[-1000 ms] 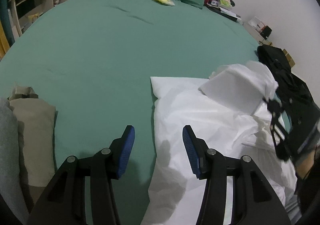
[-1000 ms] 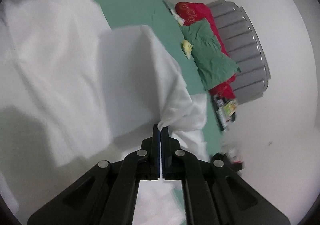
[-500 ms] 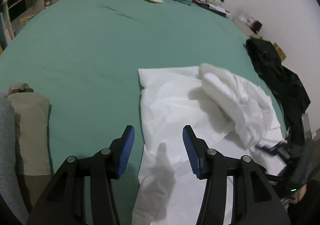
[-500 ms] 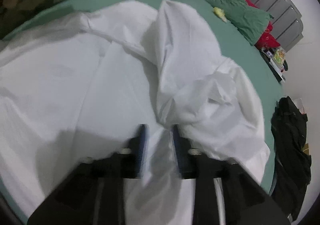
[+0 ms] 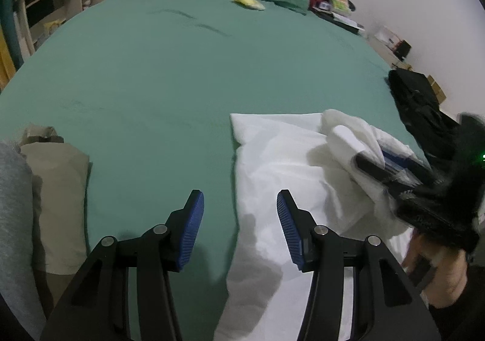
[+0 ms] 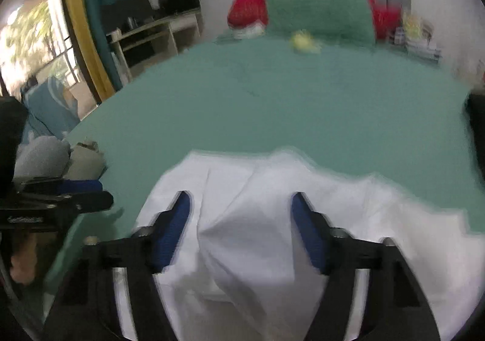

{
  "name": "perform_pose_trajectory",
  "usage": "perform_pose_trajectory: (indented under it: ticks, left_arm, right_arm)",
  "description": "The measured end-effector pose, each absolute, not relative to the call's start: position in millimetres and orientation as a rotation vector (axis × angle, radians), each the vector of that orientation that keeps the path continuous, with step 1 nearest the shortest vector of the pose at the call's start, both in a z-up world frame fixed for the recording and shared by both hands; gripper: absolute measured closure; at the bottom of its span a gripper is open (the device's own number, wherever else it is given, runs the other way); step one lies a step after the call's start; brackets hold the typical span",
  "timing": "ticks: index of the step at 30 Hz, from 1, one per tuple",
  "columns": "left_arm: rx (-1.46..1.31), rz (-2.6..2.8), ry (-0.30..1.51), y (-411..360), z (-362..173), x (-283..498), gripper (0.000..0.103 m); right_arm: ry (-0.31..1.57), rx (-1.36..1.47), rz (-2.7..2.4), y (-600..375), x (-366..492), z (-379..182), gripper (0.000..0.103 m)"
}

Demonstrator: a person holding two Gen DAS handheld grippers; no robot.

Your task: Fold large clothes

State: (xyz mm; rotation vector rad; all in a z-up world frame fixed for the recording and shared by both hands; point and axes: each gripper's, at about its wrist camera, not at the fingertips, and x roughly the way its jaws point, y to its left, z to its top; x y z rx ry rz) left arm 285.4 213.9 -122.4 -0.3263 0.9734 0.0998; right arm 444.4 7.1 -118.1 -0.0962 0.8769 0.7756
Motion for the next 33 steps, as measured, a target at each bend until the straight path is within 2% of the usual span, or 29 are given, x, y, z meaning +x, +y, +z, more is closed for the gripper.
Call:
perform_pose_trajectory:
  ticks: [2,3,4,5,6,14,20,24,28,33]
  left_arm:
    - [-0.319,0.094,0.981,213,-125,288,0.050]
    - [-0.304,0.080,0.980,209,-125,289,0.050]
    - [-0.292,0.070,0.977,207,-124,290,0.050]
    - [-0.280,0.060,0.973,204,-124,290,0.050]
    - [-0.268,0.049,0.967,200,-122,290,0.050]
    - [-0.275,-0.031,0.878,171,-108,292,0.050]
    - [-0.322,-0.142,0.779,132,-98,311,0.046]
    - [-0.192,-0.111,0.901,108,-138,324,0.045]
    - [-0.145,-0.068,1.032,105,-171,333,0.045]
    - [-0.118,-0.063,1.027,103,-169,326,0.044]
  right_arm:
    - [1.027,-0.191,0.806,24,435,-156,0.048]
    - [0.991,-0.261,0.814,28,423,-161,0.048]
    - [0.936,-0.319,0.833,30,414,-158,0.044]
    - [0.943,-0.345,0.860,31,407,-156,0.033]
    - [0.966,-0.349,0.885,29,402,-153,0.030]
    - [0.740,-0.328,0.752,-49,386,-88,0.029]
    - [0.874,-0.106,0.603,-115,453,-115,0.029]
    - [0.961,-0.089,0.583,-130,472,-150,0.029]
    - [0.943,-0.190,0.508,-140,480,-157,0.031]
    - [0.934,-0.264,0.503,-154,474,-147,0.032]
